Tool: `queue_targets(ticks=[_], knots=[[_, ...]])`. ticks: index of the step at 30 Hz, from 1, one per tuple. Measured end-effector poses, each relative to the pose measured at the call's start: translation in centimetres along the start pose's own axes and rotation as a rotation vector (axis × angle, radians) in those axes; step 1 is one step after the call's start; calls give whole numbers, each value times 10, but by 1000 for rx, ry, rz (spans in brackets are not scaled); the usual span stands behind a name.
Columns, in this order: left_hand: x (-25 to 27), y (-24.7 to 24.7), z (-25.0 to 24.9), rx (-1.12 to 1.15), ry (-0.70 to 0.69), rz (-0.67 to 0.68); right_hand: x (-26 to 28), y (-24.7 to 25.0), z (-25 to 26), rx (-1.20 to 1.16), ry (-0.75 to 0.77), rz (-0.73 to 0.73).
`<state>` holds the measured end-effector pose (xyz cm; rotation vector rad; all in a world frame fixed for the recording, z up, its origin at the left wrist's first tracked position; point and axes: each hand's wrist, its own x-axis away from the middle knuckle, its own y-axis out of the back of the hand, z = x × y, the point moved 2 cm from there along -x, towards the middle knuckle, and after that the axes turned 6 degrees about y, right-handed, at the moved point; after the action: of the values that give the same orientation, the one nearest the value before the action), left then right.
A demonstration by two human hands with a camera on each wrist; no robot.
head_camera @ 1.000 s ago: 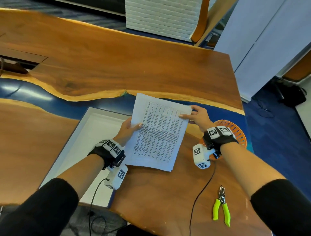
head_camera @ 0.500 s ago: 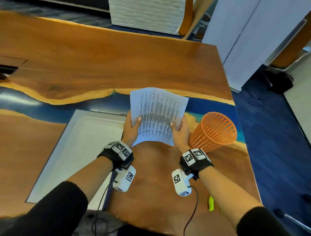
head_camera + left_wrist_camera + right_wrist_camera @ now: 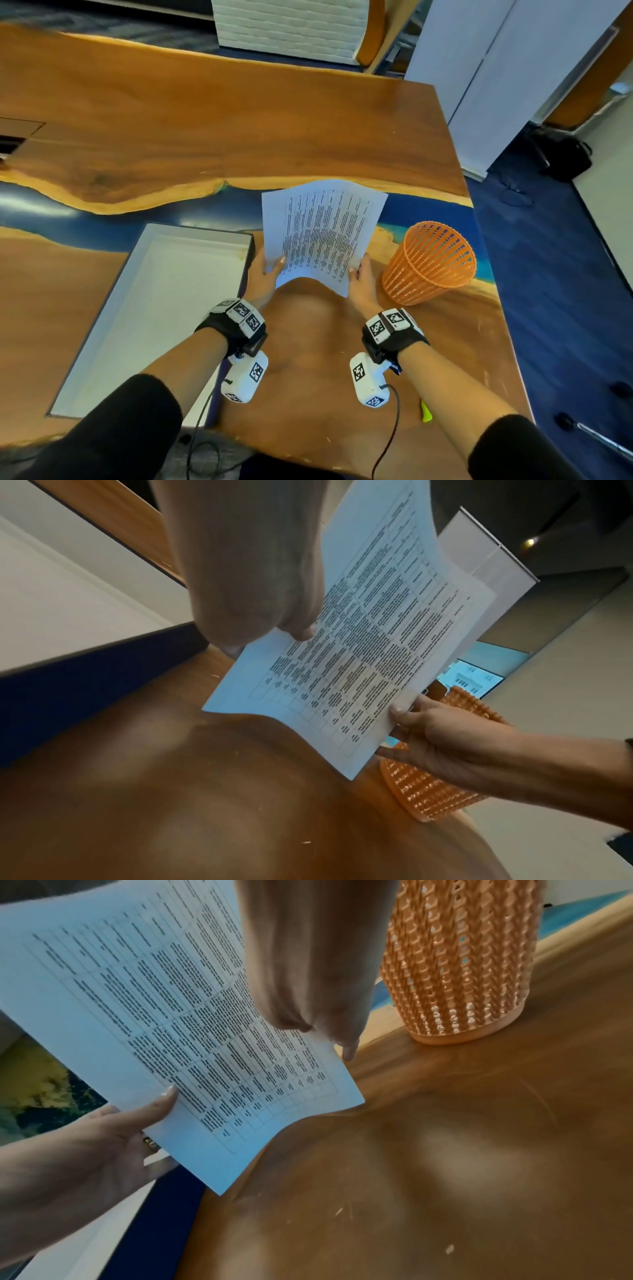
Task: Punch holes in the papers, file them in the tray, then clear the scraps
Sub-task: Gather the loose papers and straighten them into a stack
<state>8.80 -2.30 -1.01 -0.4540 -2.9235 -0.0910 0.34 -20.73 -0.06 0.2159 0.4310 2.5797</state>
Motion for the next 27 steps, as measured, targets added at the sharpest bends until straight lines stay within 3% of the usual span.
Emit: queue_targets(ticks=[10,16,20,24,27], knots=[[4,-7,13,16,124,70,7,21,-12,64,-17,2],[32,-29,45,-23,156,160,48,46,-38,120,-125,-36],[51,-44,65,-67,166,213,84,73,-68,313,-203,-109],[64,-51,76,-88,214,211,123,105,-100,706,-451,-147],[69,-50,76,-100,248,195,149,117,-112,793,-670,-166]])
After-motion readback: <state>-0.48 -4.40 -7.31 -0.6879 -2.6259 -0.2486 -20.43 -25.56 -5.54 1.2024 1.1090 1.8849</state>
